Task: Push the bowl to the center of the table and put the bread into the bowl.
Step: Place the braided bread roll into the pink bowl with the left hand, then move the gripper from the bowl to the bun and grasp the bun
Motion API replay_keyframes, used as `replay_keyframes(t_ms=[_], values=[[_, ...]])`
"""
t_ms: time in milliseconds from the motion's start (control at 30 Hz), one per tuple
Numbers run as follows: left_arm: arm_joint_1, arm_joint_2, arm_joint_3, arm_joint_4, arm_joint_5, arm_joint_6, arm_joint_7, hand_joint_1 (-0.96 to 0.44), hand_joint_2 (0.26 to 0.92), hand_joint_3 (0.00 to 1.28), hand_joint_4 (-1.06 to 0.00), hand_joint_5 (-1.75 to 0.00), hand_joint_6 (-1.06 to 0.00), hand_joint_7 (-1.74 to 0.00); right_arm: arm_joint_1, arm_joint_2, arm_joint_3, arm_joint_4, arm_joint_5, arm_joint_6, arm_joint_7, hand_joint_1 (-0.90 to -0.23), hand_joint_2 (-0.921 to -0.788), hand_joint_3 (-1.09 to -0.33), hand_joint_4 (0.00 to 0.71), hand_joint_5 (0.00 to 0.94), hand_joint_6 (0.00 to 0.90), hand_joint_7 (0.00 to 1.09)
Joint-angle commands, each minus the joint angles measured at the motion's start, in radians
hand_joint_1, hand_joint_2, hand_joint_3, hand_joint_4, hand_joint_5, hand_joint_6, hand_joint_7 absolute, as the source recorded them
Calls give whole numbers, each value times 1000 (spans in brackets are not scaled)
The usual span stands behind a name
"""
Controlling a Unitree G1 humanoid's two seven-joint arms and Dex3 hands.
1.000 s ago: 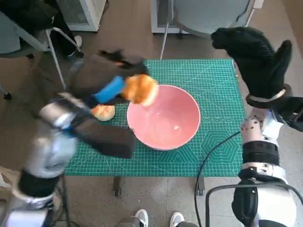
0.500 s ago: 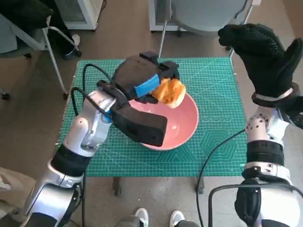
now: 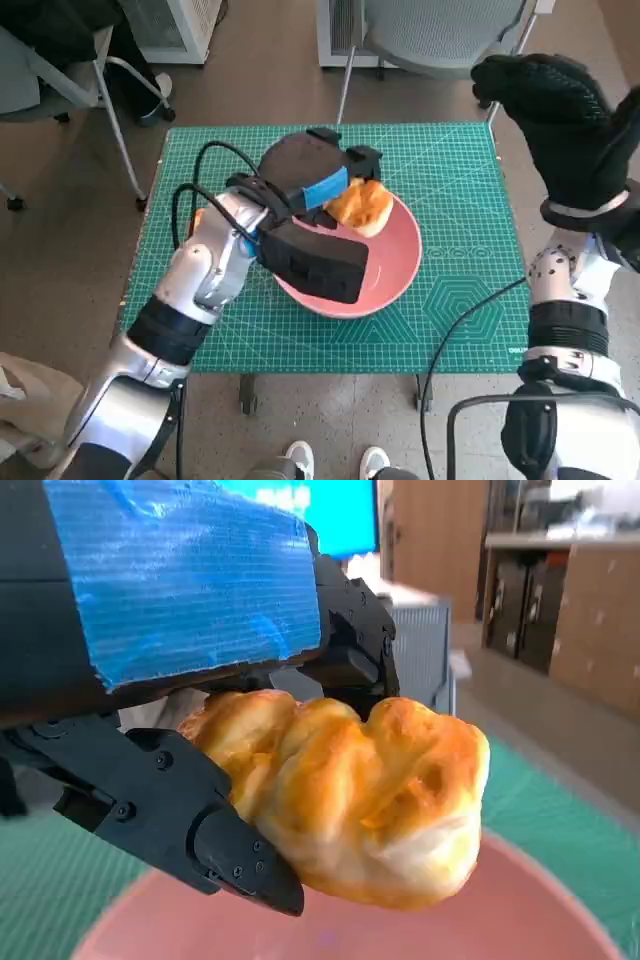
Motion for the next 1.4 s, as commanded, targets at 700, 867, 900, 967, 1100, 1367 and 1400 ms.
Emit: replay_keyframes(t_ms=[700, 867, 900, 967, 1100, 1367, 1400], values=[[64, 91, 19, -119, -10, 36, -59, -572, 845, 20, -120, -3, -56, -489, 27, 10, 12, 1, -9, 9, -19, -731, -921, -805, 260, 1, 320, 29], [93, 115, 52, -153, -38, 5, -36, -617, 855, 17, -105, -1, -45, -474, 25, 13, 12, 5, -6, 14, -16, -732, -921, -801, 256, 0, 316, 27], [102, 122, 63, -164, -48, -3, -29, -620, 858, 13, -104, -1, -54, -456, 24, 14, 12, 6, -5, 16, -15, -732, -921, -799, 254, 0, 314, 26], [116, 131, 82, -183, -64, -14, -21, -621, 862, 8, -102, 0, -73, -424, 24, 17, 12, 6, -3, 19, -13, -733, -921, -797, 252, 0, 311, 24], [143, 148, 124, -230, -100, -26, -18, -610, 862, 2, -111, -2, -147, -315, 24, 22, 12, 4, 0, 21, -8, -727, -921, -795, 248, 0, 305, 20], [199, 197, 209, -342, -167, -41, -32, -596, 859, 0, -126, -1, -233, -215, 21, 30, 12, 7, 0, 20, -5, -714, -921, -795, 241, 0, 297, 16], [205, 203, 217, -351, -173, -45, -31, -596, 858, 0, -130, -3, -244, -207, 20, 30, 12, 9, 1, 20, -4, -711, -921, -795, 240, 0, 296, 15]])
